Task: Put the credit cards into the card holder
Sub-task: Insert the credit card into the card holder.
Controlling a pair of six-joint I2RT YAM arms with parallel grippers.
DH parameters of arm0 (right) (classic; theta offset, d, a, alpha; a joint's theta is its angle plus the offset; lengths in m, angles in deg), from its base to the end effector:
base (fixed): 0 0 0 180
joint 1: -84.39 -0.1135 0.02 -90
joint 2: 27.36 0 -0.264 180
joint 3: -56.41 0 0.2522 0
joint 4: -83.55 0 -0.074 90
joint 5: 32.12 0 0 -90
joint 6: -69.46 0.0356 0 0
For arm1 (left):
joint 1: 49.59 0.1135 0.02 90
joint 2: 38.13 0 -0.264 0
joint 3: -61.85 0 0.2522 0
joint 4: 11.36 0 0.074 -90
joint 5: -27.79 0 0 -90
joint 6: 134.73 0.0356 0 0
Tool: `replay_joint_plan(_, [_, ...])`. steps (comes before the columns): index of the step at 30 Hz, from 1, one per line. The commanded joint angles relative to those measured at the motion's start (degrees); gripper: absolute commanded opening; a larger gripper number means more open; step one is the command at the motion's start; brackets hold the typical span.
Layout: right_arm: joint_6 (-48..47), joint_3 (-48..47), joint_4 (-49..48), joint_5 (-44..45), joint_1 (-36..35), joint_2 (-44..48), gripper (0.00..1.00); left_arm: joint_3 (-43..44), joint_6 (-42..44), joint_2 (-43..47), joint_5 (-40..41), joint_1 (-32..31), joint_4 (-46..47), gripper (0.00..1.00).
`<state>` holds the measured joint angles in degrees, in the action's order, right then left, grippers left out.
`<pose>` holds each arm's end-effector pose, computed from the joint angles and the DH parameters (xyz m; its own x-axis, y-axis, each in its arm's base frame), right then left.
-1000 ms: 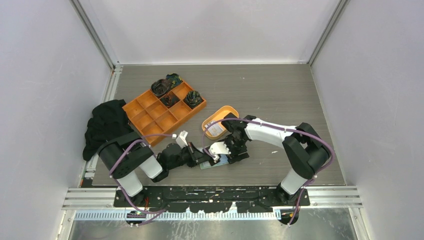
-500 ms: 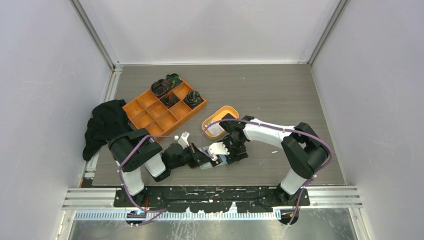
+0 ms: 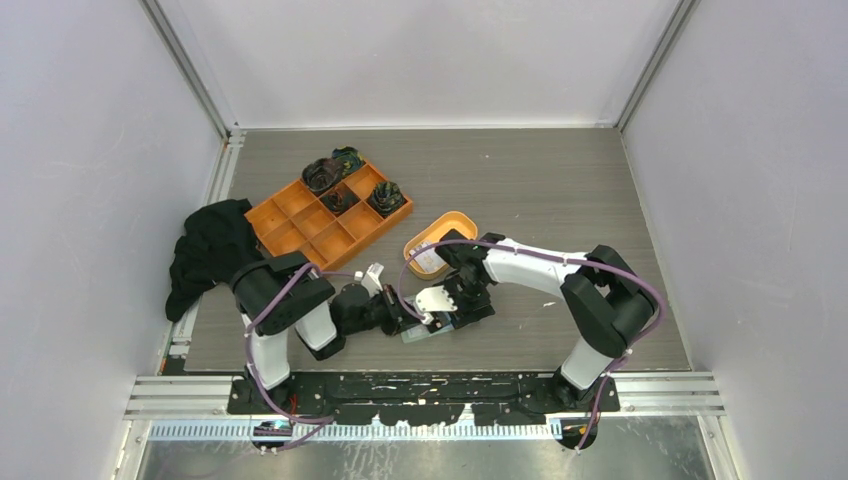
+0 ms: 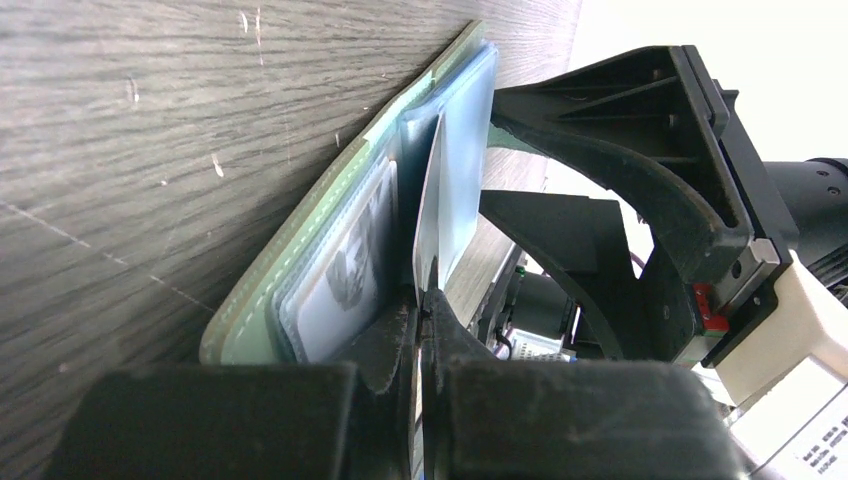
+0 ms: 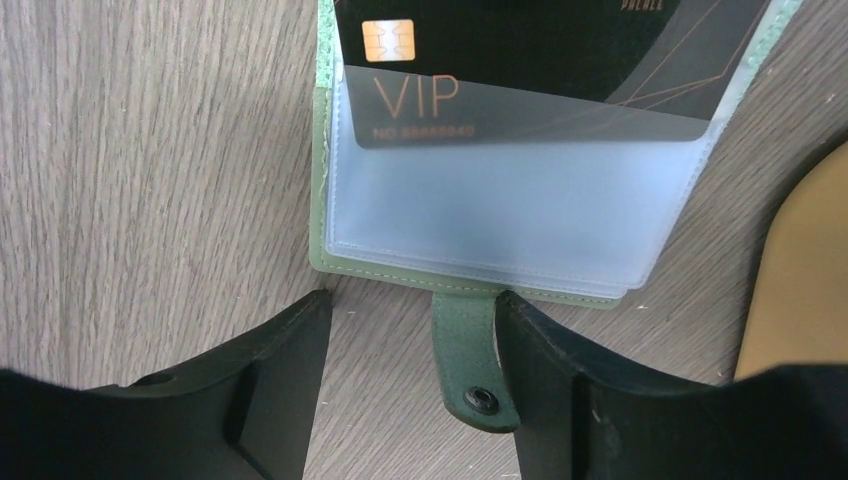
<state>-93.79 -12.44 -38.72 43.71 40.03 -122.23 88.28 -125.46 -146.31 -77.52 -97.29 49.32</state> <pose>0.1947 0.2026 0.1580 0.4626 -0.8463 -0.2644 -0.8814 -0.4711 -0.0341 0.1543 -0.1836 0.0758 -0.9067 -0.4180 -0.0566 -0.0972 0.3376 -0.9362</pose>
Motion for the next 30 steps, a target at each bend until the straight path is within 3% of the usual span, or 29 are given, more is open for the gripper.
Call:
replay_joint_plan(1, [-0.02, 1.3, -4.2, -2.74, -2.3, -3.64, 0.65, 0.46, -0.12, -2.33, -1.8, 0.33, -0.92, 0.0])
replay_joint_plan(11, [3.62, -0.09, -5.36, -0.93, -4.76, -4.33, 0.64, 2.87, -0.5, -5.35, -4.3, 1.16, 0.94, 0.0])
replay_joint_plan(23, [6.21, -1.51, -1.73, -1.34, -2.13, 5.2, 0.79, 3.3, 1.58, -4.24, -4.68, 2.17, -3.52, 0.2])
replay_joint_plan(30, [6.4, -1.77, -0.1, -5.34, -0.9, 9.09, 0.76, 3.51, 1.65, -4.99, -4.71, 2.26, -3.69, 0.26])
